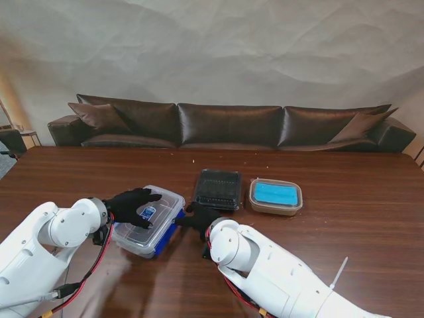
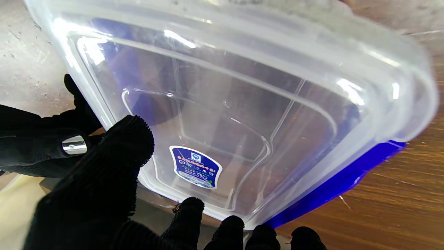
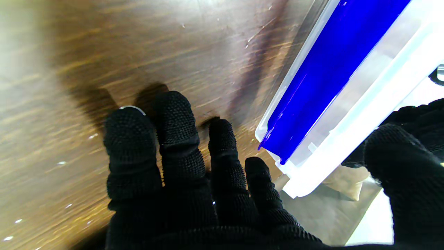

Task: Pair container bodies with their lids

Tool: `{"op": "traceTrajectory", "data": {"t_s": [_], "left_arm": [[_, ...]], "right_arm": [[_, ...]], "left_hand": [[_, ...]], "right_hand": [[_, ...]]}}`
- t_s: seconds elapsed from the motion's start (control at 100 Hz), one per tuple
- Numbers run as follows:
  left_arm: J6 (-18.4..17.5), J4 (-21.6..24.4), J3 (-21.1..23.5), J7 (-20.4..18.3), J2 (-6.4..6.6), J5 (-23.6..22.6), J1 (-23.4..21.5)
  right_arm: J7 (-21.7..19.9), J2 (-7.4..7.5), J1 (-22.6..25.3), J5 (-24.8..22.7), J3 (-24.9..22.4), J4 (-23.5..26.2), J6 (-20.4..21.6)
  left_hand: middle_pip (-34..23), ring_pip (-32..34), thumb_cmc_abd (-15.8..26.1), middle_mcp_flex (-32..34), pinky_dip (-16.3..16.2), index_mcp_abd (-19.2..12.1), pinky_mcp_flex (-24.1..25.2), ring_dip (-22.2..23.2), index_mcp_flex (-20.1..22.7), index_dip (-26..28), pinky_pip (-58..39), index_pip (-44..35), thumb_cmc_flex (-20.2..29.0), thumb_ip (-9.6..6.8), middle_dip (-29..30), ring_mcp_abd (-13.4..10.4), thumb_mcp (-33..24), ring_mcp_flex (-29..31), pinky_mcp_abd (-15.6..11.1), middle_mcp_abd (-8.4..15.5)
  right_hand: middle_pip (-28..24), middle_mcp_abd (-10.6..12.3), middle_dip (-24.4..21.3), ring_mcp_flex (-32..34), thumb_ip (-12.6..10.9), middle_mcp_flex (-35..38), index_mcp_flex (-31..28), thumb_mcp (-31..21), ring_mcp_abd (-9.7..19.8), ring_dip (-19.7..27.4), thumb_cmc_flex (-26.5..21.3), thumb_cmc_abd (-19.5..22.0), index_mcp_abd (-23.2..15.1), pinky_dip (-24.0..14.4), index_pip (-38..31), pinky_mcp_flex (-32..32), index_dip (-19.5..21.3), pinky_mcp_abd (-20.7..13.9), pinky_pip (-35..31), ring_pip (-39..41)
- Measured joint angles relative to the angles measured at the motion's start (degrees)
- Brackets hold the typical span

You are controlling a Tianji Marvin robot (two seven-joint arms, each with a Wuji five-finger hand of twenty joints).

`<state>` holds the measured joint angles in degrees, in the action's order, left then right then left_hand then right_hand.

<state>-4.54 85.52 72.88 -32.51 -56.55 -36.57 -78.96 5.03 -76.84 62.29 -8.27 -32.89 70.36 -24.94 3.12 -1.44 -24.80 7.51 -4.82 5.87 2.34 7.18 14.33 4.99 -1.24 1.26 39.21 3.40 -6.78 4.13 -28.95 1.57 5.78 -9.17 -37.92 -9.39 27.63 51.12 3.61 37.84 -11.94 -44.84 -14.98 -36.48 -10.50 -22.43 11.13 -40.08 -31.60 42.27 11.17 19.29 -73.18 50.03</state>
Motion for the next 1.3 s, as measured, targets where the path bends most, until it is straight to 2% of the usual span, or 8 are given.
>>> {"op": "traceTrajectory", "data": {"t_s": [0.08, 0.13, 0.46, 0.7, 0.9, 1.06, 1.18, 1.3], "left_arm": [[0.0, -0.2, 0.0, 0.0, 0.03, 0.2, 0.1], [0.0, -0.4, -0.1, 0.1, 0.05, 0.4, 0.1], [0.1, -0.7, 0.0, 0.3, 0.1, 1.2, 0.0], [0.4, -0.7, 0.3, 0.6, 0.07, 1.8, -0.4], [0.8, -0.7, 0.1, 1.0, 0.1, 1.9, -0.5], [1.2, -0.8, -0.6, 1.1, 0.29, 1.8, -0.2], [1.7, -0.7, -0.9, 1.0, 0.31, 1.8, 0.1], [2.2, -0.6, -1.1, 0.8, 0.33, 1.8, 0.2]], "right_arm": [[0.2, -0.61, -0.6, 0.6, 0.3, -1.0, 0.0], [0.2, -0.91, -0.9, 1.0, 0.4, -1.5, 0.0], [0.2, -2.93, -2.7, 4.3, 1.3, -4.6, 0.1], [-0.7, -3.61, -3.8, 5.6, 1.9, -5.9, -0.1], [-0.4, -3.98, -4.0, 6.0, 1.8, -6.3, -0.6], [0.2, -4.41, -4.2, 6.0, 1.8, -6.7, -1.1], [0.6, -4.63, -4.3, 6.2, 1.6, -7.0, -1.3], [0.9, -4.73, -4.2, 6.2, 1.4, -6.9, -1.8]], "left_hand": [[0.2, -0.3, 0.0, 0.0, 0.0, -0.3, 0.0, 0.0, -0.1, 0.0, 0.0, 0.0, -0.1, 0.08, 0.5, 0.0, 0.0, -0.1, 0.0, 0.3], [0.4, -0.5, 0.0, -0.1, 0.0, -0.3, 0.0, 0.0, 0.0, 0.0, 0.0, 0.0, -0.1, 0.1, 0.6, 0.0, 0.0, -0.2, 0.0, 0.3], [1.3, -0.6, 0.1, -0.1, 0.1, -0.7, 0.0, 0.0, 0.6, -0.1, 0.0, 0.4, 0.3, 0.55, 0.6, -0.3, 0.1, -1.0, 0.0, 0.8], [2.0, -1.3, 0.1, -0.1, 0.1, -1.5, 0.0, 0.0, 1.0, -0.2, 0.0, 0.8, 0.4, 0.55, 0.7, -0.8, 0.5, -1.3, 0.0, 2.0], [2.2, -1.9, 0.2, -0.4, 0.9, -1.7, 0.0, 0.0, 1.1, -0.2, 0.0, 0.9, 0.4, 0.55, 0.7, -0.9, 1.2, -1.3, 0.0, 2.3], [2.2, -2.0, 1.4, -0.6, 3.6, -1.7, 0.0, -0.2, 1.1, -0.2, 0.6, 1.4, 1.4, 0.55, 0.7, -0.9, 4.8, -1.3, 0.0, 2.3], [2.2, -2.0, 1.9, -0.7, 3.8, -1.7, 0.0, -0.8, 1.1, -0.2, 0.6, 1.8, 1.5, 0.55, 0.7, -0.9, 5.6, -1.3, 0.0, 2.3], [2.2, -2.7, 2.0, -1.3, 3.8, -1.7, 0.0, -1.0, 1.1, -0.2, 0.6, 2.6, 2.0, 0.55, 0.7, -0.9, 6.5, -1.5, -0.4, 2.3]], "right_hand": [[-0.1, 0.3, 0.1, 0.0, 0.0, 0.0, 0.9, 0.1, 0.0, 0.0, 0.0, 0.0, 1.4, 0.0, -0.2, 0.0, -0.3, 0.0, 0.0, 0.0], [-0.2, 0.5, 0.1, 0.0, 0.0, 0.0, 1.2, 0.1, 0.0, 0.0, 0.0, 1.4, 1.4, 0.0, 0.0, 0.0, -0.8, 0.0, 0.0, 0.0], [-1.8, 3.3, 1.0, 0.0, 0.0, 0.0, 1.1, 1.6, -0.1, 0.0, 2.2, 2.9, 1.5, -0.1, -0.9, 0.0, -1.5, 0.0, -0.1, 0.7], [-3.3, 3.7, 1.4, 0.0, 0.0, -0.6, -4.7, 3.0, -0.1, 0.0, 2.2, 2.9, 3.9, -0.1, -1.7, 0.0, -1.9, 0.0, -0.5, 1.3], [-3.4, 3.7, 1.6, 0.0, 0.0, -0.7, -6.4, 2.9, -0.1, 1.8, 2.1, 3.0, 3.9, -0.1, -2.3, 0.0, 5.4, 0.0, -0.6, 0.6], [-3.4, 3.7, 1.1, 0.1, 0.0, -1.9, -6.4, 2.8, -0.1, 2.5, 2.1, 2.9, 3.9, -0.1, -6.0, 0.0, 11.3, 0.0, -0.6, -0.3], [-3.3, 3.7, -0.5, -0.2, 0.0, -1.9, -6.4, 0.0, -0.1, 2.8, 2.1, 2.1, 3.9, -0.1, -9.7, 0.0, 14.6, 0.0, -0.6, -0.8], [-3.3, 3.5, -1.9, -0.6, 0.0, -1.9, -6.4, -0.4, -0.1, 3.1, 2.1, 1.9, 3.5, -0.1, -13.9, 0.0, 17.5, 0.0, -0.6, -1.2]]}}
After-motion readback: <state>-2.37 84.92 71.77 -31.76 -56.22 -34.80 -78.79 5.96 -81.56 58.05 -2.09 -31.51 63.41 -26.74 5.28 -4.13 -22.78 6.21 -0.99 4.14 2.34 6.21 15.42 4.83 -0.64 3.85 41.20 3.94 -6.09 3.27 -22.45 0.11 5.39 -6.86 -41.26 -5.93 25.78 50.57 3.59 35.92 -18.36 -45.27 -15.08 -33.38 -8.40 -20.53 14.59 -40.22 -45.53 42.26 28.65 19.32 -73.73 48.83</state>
